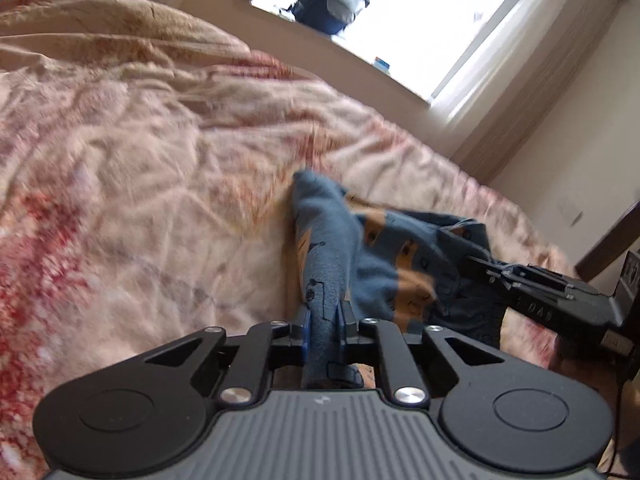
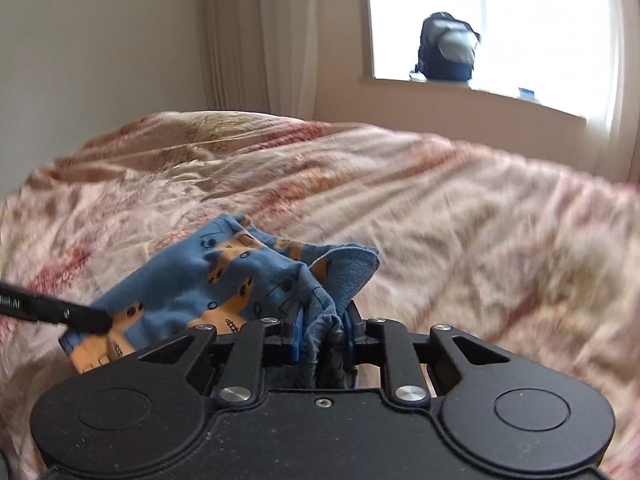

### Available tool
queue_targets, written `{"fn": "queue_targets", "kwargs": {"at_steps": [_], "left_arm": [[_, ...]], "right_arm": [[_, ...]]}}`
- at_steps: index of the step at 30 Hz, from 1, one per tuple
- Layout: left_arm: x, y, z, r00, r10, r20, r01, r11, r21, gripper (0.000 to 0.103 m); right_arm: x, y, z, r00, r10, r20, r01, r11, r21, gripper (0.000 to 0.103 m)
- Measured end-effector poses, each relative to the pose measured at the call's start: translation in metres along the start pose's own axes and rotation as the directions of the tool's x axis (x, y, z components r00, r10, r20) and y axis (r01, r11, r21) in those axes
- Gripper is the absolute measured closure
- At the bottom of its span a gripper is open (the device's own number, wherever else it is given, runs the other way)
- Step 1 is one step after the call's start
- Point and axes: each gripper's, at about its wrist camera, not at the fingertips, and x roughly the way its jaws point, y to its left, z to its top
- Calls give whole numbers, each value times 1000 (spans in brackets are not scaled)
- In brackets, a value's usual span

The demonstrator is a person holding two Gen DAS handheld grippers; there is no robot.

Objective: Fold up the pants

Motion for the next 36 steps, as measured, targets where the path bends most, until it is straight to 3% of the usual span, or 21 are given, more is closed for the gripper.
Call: {"fn": "queue_targets", "kwargs": {"at_steps": [8,15,17,22,25,29,36], "left_arm": [[-38,15,26,980,60,190,-67,997,30,90],[-36,39,54,926,130,353,-153,988,36,90],[-24,54,56,926,158,342,-171,985,9,90],[13,89,50,955,209,208,-196,977,-82,90],[17,91,42,952,231,202,-224,973,-58,90],[16,87,41,949,236,208,-234,972,-34,90],[19,87,43,950,241,200,-238,971,-40,89]], "right_arm": [[1,47,66,996,18,88,0,981,-195,83],[47,69,122,984,83,156,-42,967,-251,83],[68,72,130,986,91,142,-52,966,-254,83],[129,79,118,995,95,10,-89,964,-252,83],[158,79,97,996,67,-57,-79,966,-244,83],[169,62,84,995,85,-56,-93,983,-160,82],[171,65,83,995,87,-51,-96,972,-215,81]]}}
